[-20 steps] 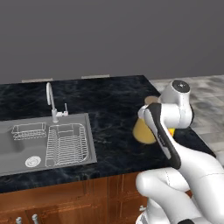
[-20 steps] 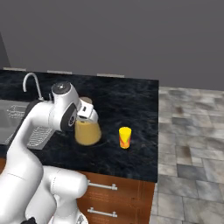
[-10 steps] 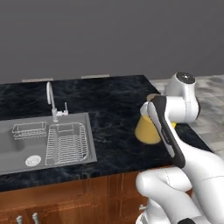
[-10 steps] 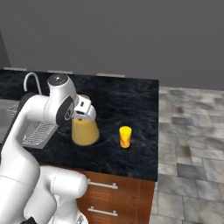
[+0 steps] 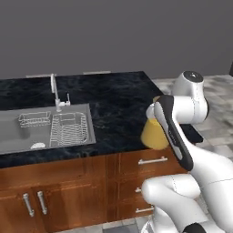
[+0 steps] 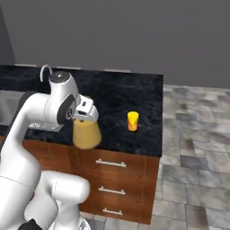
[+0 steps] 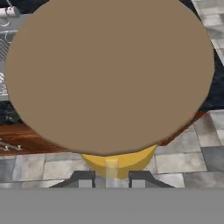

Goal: Place the pitcher and cup on the dining counter for serving.

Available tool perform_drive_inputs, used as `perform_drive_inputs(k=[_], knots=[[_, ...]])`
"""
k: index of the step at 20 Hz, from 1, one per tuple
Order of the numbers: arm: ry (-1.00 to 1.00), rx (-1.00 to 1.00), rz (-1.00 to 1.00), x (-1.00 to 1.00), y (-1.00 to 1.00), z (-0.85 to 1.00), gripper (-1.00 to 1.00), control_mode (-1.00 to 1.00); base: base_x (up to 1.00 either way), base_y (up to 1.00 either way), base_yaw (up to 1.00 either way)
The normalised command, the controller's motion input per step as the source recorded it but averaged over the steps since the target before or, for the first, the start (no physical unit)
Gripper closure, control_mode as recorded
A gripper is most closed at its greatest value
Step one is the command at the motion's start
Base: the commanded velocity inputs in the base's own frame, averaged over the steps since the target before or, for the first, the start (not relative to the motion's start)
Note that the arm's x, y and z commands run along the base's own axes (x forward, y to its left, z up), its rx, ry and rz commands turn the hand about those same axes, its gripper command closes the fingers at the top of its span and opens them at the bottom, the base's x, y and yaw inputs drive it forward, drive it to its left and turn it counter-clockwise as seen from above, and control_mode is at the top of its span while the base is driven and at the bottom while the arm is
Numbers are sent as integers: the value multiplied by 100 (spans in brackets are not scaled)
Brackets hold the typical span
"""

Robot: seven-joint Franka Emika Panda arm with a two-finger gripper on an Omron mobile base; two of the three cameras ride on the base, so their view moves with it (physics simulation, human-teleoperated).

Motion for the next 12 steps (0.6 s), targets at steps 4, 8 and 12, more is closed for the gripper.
perform_drive_inputs(k=[4, 8, 12], knots=[[0, 0, 0, 0, 0, 0, 100, 100, -55, -58, 0], [0, 0, 0, 0, 0, 0, 100, 100, -15, -84, -3], [0, 0, 0, 0, 0, 0, 100, 100, 0, -95, -4]])
